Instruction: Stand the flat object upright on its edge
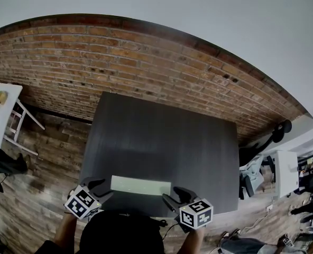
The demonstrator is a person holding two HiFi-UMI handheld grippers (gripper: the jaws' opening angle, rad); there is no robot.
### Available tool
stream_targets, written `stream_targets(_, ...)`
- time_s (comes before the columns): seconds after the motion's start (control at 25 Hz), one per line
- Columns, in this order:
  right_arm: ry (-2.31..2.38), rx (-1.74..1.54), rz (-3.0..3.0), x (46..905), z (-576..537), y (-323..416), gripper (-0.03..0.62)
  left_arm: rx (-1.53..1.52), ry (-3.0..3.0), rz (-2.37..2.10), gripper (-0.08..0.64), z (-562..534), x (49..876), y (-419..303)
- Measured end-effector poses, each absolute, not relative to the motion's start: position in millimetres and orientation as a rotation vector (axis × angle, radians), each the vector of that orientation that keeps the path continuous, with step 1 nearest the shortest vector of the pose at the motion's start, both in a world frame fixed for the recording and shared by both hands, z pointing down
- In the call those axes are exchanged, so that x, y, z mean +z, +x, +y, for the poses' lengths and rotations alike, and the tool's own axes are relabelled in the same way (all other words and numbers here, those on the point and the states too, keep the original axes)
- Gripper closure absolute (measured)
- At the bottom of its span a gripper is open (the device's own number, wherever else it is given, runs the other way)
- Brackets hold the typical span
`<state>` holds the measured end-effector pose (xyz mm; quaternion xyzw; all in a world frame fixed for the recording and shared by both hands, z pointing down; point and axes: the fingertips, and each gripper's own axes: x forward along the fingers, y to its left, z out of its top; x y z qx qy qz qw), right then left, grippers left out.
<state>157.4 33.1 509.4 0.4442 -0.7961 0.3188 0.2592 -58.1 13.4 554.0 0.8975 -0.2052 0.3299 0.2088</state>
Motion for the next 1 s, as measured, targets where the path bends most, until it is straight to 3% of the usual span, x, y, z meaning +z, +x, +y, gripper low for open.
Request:
stream_targets(0.4,1.241,0.721,-2.229,482,32,143,0.356,0.858,2.525,-0.605,0.348,21,539,-65)
stream_targets(0.64,1.411,0.439,-2.299,458,26,125,0.491,0.710,2.596,-0.751,0.353,10,511,-72)
stream_targets(0.84,1.553,0.315,-2.420,446,30,95,0.549,0.390,2.702,-0.921,0.483,-4,473,-71)
stream_targets(1.0,1.710,0.343,-2.474,444,32,88,0.565,0.144,2.721,-1.071,0.506,-9,445,-70)
